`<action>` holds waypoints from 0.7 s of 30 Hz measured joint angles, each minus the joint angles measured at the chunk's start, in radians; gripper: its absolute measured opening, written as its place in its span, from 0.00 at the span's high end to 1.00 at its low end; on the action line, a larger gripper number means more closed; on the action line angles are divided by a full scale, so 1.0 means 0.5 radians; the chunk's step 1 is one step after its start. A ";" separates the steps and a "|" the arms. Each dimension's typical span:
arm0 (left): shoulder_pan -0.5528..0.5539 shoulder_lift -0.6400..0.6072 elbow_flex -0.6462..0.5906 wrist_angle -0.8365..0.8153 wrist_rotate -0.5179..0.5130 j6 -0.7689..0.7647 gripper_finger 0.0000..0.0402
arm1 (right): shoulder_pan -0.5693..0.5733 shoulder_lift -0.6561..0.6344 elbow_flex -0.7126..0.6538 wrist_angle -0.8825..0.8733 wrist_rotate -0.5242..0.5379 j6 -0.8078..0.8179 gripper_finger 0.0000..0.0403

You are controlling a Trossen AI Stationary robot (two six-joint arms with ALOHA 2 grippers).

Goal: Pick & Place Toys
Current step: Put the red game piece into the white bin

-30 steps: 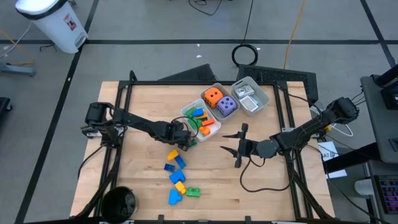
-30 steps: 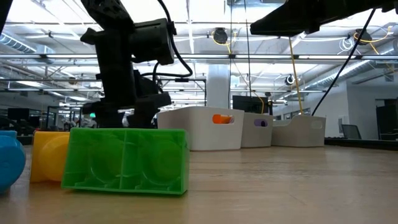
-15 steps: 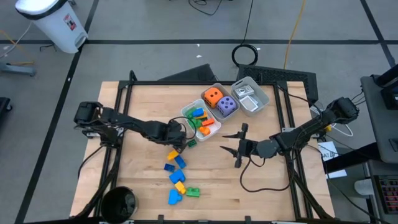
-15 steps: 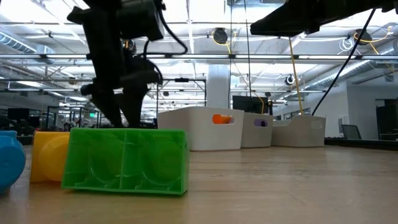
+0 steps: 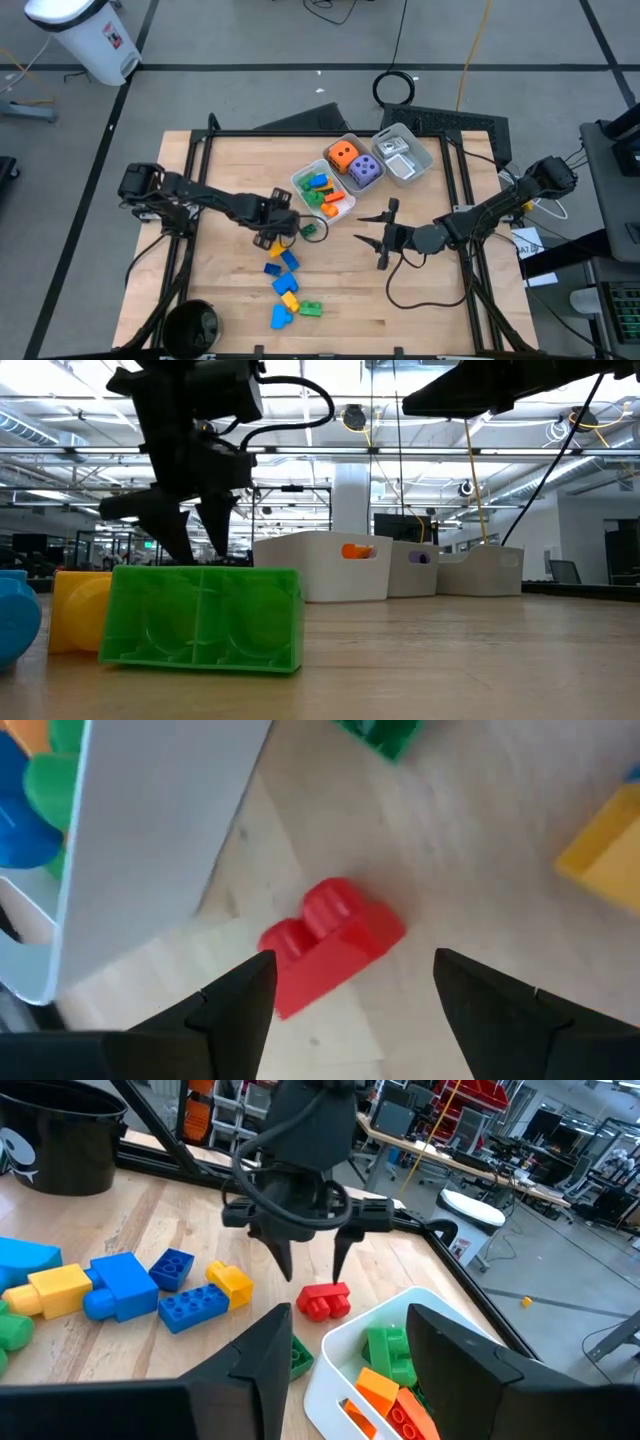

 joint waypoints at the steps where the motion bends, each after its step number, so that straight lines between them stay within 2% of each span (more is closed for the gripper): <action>1: 0.017 0.000 0.000 0.003 0.000 0.048 0.32 | 0.000 0.001 0.000 0.000 0.000 0.000 0.58; 14: 0.296 0.271 0.007 0.196 0.074 0.205 0.32 | 0.000 0.000 0.000 -0.001 -0.001 -0.001 0.58; 21: 0.325 0.378 0.014 0.156 0.193 -0.131 0.34 | 0.000 0.000 0.001 -0.004 -0.001 -0.001 0.59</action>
